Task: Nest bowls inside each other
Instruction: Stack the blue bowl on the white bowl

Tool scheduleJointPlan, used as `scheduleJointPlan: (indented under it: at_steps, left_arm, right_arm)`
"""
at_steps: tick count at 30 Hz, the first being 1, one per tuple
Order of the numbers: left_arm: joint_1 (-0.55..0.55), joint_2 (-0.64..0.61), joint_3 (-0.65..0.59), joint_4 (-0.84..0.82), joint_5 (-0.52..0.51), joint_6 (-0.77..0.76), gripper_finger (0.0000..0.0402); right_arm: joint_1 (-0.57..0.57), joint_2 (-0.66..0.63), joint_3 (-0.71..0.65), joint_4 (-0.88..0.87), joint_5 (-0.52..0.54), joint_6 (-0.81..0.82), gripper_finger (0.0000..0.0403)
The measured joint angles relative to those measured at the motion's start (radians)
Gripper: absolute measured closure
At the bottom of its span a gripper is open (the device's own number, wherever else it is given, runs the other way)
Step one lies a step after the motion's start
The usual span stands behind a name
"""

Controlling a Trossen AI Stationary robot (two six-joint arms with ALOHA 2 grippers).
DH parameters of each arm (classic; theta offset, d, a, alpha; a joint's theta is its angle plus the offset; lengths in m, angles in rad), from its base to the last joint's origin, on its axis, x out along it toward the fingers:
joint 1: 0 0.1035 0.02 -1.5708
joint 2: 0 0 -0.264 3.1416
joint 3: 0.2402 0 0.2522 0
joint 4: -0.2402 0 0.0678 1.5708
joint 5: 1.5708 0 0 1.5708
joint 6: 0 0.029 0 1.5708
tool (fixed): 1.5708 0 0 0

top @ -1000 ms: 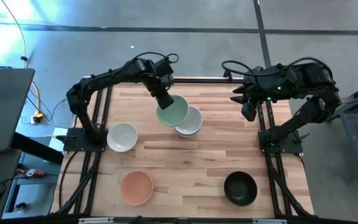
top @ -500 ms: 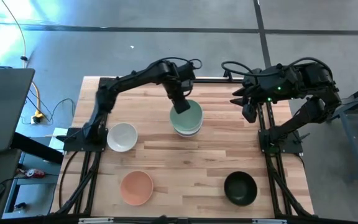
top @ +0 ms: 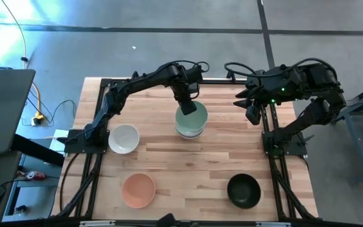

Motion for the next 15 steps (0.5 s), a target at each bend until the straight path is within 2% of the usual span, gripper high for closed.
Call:
scheduleJointPlan:
  at_steps: [15]
  left_arm:
    - [0.01,0.021,0.0,0.017,-0.004,0.004,0.0401]
  right_arm:
    - [0.0,0.0,0.0,0.0,0.0,-0.009,0.0274]
